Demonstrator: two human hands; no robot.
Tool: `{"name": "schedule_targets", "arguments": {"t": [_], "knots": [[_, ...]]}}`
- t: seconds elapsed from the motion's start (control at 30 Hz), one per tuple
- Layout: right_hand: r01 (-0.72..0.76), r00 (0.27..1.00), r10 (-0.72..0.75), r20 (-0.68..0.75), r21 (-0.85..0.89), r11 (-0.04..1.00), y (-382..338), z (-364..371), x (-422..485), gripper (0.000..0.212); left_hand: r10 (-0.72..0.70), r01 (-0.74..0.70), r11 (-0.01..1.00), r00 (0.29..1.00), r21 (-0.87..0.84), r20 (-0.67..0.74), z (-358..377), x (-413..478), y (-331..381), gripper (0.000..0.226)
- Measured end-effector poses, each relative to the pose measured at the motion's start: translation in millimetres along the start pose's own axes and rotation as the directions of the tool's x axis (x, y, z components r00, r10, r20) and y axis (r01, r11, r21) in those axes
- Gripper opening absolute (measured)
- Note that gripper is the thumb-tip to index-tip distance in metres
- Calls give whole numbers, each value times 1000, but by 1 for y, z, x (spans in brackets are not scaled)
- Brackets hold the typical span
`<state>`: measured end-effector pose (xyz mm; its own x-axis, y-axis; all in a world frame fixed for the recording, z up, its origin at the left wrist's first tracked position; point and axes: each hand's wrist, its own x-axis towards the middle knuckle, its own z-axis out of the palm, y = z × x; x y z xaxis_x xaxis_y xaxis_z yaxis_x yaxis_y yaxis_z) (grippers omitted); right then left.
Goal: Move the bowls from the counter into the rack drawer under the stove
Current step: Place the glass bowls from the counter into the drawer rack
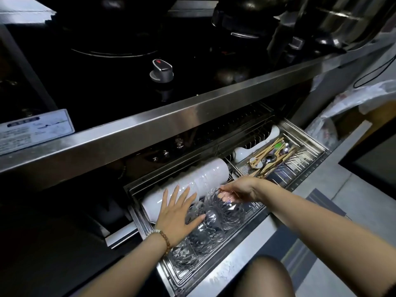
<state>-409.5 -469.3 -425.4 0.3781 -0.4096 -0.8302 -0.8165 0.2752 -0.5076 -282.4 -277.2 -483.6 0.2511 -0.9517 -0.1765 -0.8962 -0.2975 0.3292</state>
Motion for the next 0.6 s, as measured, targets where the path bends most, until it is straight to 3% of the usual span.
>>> {"name": "schedule_targets", "arguments": {"t": [0.17, 0.6], "knots": [[-75, 992, 81, 95, -66, 995, 1, 6, 15, 25, 7, -7, 1000, 1000, -12, -9, 0, -1, 1, 94], [-96, 952, 108, 287, -58, 994, 2, 13, 16, 23, 11, -11, 1000, 1000, -5, 29, 0, 0, 1, 90]]}}
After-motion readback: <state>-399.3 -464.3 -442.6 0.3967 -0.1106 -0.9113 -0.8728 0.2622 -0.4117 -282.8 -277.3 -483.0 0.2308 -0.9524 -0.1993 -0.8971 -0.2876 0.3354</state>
